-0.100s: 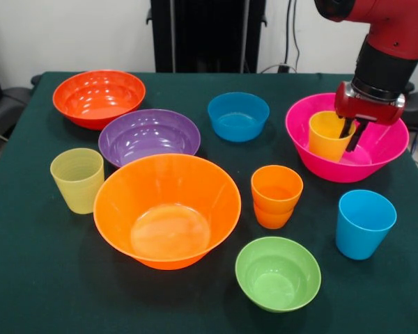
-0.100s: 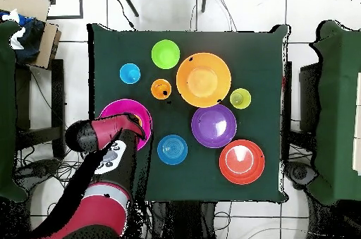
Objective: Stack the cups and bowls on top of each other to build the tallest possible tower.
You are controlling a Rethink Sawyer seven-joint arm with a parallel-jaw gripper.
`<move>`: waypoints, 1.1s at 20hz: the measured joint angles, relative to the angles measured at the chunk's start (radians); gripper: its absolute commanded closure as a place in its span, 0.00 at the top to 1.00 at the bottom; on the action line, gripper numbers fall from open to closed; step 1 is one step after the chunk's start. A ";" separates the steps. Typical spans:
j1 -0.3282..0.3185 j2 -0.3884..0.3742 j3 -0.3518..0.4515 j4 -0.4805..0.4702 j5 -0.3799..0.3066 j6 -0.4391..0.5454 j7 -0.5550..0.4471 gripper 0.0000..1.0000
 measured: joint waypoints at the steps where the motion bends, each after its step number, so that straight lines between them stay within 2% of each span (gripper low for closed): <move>1: 0.000 0.000 0.000 0.000 0.000 0.000 0.000 1.00; 22: -0.002 -0.016 0.000 0.000 0.000 0.000 0.000 1.00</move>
